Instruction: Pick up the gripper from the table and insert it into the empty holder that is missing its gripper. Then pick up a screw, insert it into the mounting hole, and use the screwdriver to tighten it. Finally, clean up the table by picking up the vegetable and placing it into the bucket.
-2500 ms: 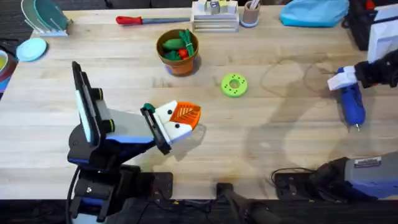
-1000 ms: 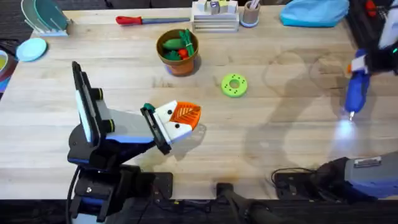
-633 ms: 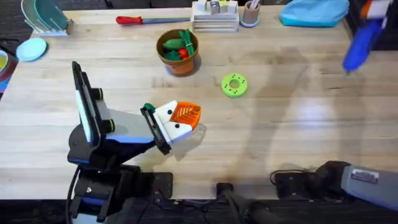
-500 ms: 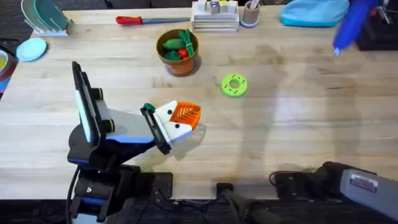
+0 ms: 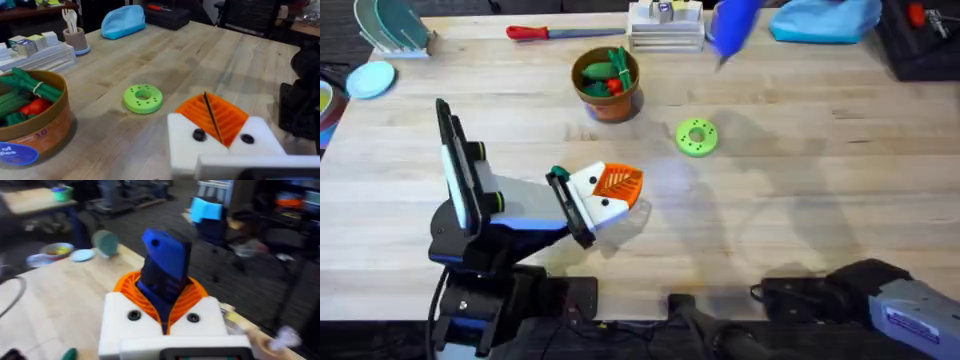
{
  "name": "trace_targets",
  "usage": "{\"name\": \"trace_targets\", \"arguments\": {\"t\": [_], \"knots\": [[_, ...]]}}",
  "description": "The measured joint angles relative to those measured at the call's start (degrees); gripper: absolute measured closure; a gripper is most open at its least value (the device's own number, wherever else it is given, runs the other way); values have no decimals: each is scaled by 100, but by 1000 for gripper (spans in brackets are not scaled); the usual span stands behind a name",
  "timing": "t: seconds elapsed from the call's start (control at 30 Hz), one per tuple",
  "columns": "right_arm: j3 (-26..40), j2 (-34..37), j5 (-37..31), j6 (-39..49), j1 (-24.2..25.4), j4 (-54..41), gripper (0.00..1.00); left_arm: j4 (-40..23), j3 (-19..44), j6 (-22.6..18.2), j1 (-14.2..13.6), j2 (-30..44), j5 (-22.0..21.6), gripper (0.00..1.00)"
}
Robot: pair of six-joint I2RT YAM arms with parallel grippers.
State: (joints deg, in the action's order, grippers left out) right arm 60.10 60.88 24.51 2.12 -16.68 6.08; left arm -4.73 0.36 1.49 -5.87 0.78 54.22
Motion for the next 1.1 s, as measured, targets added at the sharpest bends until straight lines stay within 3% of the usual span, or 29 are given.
{"name": "trace_targets", "arguments": {"t": [0.2,0.43,0.7,1.1], "knots": [[-683,74,56,-232,-1325,1073,980,0,0,1,0,0,0,995],[-737,72,130,-322,-2204,1200,980,0,0,1,0,1,0,995],[-737,153,192,-343,-2725,1502,980,0,0,1,0,0,0,995],[-746,930,195,-345,-3196,2107,980,0,0,1,0,0,1,995]]}}
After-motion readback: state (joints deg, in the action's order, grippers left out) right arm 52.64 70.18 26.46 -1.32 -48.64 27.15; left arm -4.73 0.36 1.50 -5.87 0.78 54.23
